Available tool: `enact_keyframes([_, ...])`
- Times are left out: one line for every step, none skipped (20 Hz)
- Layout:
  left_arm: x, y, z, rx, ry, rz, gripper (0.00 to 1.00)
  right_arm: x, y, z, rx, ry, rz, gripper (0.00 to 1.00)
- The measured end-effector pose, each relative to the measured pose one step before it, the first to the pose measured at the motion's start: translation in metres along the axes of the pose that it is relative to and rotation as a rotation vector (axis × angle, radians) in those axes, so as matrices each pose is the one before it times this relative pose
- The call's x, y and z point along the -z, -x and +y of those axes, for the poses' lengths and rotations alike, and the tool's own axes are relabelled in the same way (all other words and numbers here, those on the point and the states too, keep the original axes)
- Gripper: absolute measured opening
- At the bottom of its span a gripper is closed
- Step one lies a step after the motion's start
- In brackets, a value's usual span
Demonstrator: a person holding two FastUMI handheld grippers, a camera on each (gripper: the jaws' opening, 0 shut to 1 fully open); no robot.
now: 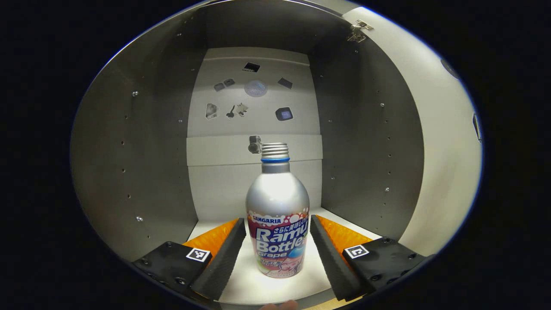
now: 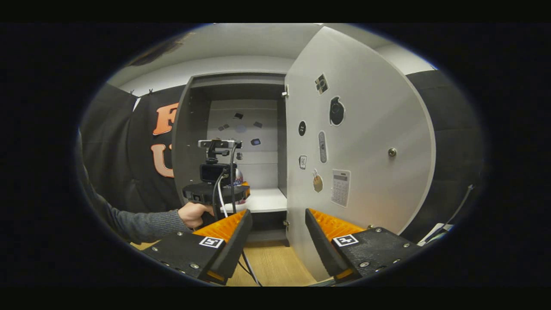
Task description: Open the cabinet door with the right hand, grasp the bottle in the cabinet with the left hand and place it on the coaster, then close the cabinet door with the right hand.
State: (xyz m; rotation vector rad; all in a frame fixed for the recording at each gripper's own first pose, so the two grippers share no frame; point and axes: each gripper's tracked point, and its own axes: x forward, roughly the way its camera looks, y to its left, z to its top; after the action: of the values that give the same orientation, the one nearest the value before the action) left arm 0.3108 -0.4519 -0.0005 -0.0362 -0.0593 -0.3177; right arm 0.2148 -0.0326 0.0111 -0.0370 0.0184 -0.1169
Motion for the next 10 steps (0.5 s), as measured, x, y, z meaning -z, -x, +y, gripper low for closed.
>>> enact_keyframes([0.00126, -0.0019, -0.00272, 0.00886, -0.00922, 0.00529, 0.98, 0.00089, -0.00199, 0.00065, 0.00003, -0.0019, 0.0055, 0.77])
enact_keyframes([-0.00007, -0.00182, -0.00012, 0.00297, -0.01125, 0.00463, 0.96, 0.00141, -0.001, 0.00061, -0.00071, -0.00515, 0.00531, 0.78])
enact_keyframes([-0.00039, 0.00016, -0.00051, -0.0001, -0.0011, -0.00459, 0.92, 0.00109, -0.001, -0.00066, 0.00185, -0.00612, 0.0024, 0.77])
enact_keyframes([0.00028, 0.00084, 0.00064, -0.00297, -0.00403, 0.00291, 0.86, 0.00149, -0.00086, 0.00073, -0.00236, -0.00559, 0.00291, 0.73])
enact_keyframes([-0.00068, 0.00014, 0.0001, -0.00435, -0.00447, 0.00161, 0.87, 0.00181, -0.00056, -0.00028, 0.00071, -0.00367, 0.00641, 0.77])
enact_keyframes([-0.00224, 0.00155, 0.00004, 0.00191, 0.00414, -0.00749, 0.87, 0.00173, 0.00059, -0.00115, 0.00038, -0.00008, 0.00665, 0.77])
enact_keyframes([-0.0026, 0.00184, 0.00042, -0.0014, 0.00257, -0.00919, 0.87, 0.00102, -0.00069, -0.00222, 0.00196, -0.00013, 0.00472, 0.77])
enact_keyframes([-0.00378, 0.00232, 0.00233, -0.00546, -0.00302, -0.00822, 0.86, 0.00039, 0.00066, -0.00081, -0.00105, -0.00059, 0.00086, 0.77])
enact_keyframes([-0.00312, 0.00249, -0.00033, -0.00071, -0.00155, -0.00954, 0.86, -0.00019, 0.00136, 0.00002, -0.00268, -0.00093, -0.00081, 0.73])
enact_keyframes([-0.00387, 0.0035, -0.00021, 0.00036, -0.00065, -0.00646, 0.86, -0.00006, 0.00138, -0.00075, -0.00206, 0.00031, -0.00239, 0.78])
